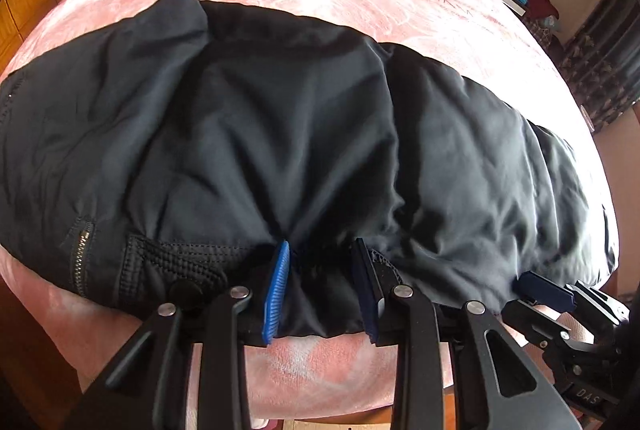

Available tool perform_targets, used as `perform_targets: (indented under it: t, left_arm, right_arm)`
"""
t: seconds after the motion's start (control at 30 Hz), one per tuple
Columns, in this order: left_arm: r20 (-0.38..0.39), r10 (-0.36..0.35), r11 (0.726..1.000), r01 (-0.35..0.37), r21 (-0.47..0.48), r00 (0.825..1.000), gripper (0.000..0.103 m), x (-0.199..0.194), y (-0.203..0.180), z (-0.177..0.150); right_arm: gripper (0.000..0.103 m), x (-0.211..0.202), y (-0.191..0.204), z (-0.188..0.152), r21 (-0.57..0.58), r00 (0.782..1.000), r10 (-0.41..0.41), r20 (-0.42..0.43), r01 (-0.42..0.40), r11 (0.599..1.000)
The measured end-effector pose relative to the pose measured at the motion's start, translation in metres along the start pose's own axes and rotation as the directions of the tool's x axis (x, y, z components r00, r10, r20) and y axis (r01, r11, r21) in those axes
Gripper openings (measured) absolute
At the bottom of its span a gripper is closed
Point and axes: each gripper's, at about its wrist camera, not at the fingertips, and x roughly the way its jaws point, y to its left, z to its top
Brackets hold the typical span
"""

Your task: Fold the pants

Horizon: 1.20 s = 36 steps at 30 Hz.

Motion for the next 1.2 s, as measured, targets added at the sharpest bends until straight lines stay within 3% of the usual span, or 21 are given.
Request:
perform_targets:
  t: [0.1, 0.2, 0.37, 0.47, 0.57, 0.7, 0.8, 1.03, 1.1, 1.17, 1.2]
  left_arm:
    - [0.046, -0.015, 1.000, 0.016, -0.018, 0.999, 0.034, -0.016, -0.015, 0.003]
    - [0.078, -0.028, 0.998, 0.024, 0.062, 0.997, 0.046, -0.023, -0.051, 0.001]
    - [0.043, -0.058, 0.980, 0.048, 0.194, 0.997, 0.046, -0.009, -0.108, -0.004]
    - [0.028, -0.070, 0.970, 0.061, 0.233, 0.997, 0.046, -0.002, -0.130, -0.009]
    - [0.015, -0.039, 0.965, 0.034, 0.259, 0.999, 0.047, 0.006, -0.136, -0.013]
    - [0.011, -0.013, 0.967, 0.010, 0.255, 1.000, 0.050, 0.015, -0.135, -0.009]
    - [0.008, -0.003, 0.971, 0.001, 0.239, 1.000, 0.051, 0.018, -0.136, -0.007]
    - [0.008, 0.026, 0.971, -0.027, 0.238, 1.000, 0.055, 0.027, -0.143, -0.003]
    - [0.008, 0.028, 0.972, -0.029, 0.234, 1.000, 0.056, 0.027, -0.145, -0.003]
    - [0.006, 0.027, 0.972, -0.027, 0.231, 1.000, 0.057, 0.029, -0.144, -0.002]
    - [0.004, 0.026, 0.972, -0.026, 0.232, 1.000, 0.057, 0.029, -0.144, -0.002]
  right_arm:
    - [0.044, -0.033, -0.020, -0.005, 0.059, 0.997, -0.018, 0.077, 0.013, 0.998]
    - [0.044, -0.064, -0.057, -0.016, 0.185, 0.989, -0.108, 0.098, 0.088, 0.979]
    - [0.045, -0.115, -0.133, -0.059, 0.441, 0.958, -0.262, 0.113, 0.189, 0.878]
    - [0.050, -0.135, -0.180, -0.090, 0.585, 0.958, -0.245, 0.150, 0.114, 0.803]
    - [0.051, -0.144, -0.214, -0.109, 0.651, 0.955, -0.223, 0.195, 0.044, 0.758]
    - [0.052, -0.139, -0.242, -0.111, 0.686, 0.952, -0.147, 0.267, -0.081, 0.723]
    - [0.052, -0.134, -0.257, -0.112, 0.706, 0.955, -0.151, 0.254, -0.077, 0.704]
    - [0.053, -0.131, -0.272, -0.111, 0.706, 0.935, -0.109, 0.339, -0.176, 0.686]
    - [0.044, -0.128, -0.280, -0.112, 0.715, 0.928, -0.087, 0.362, -0.217, 0.664]
    - [0.023, -0.127, -0.283, -0.108, 0.703, 0.921, -0.057, 0.384, -0.252, 0.666]
    - [0.020, -0.129, -0.282, -0.105, 0.693, 0.919, -0.054, 0.391, -0.256, 0.674]
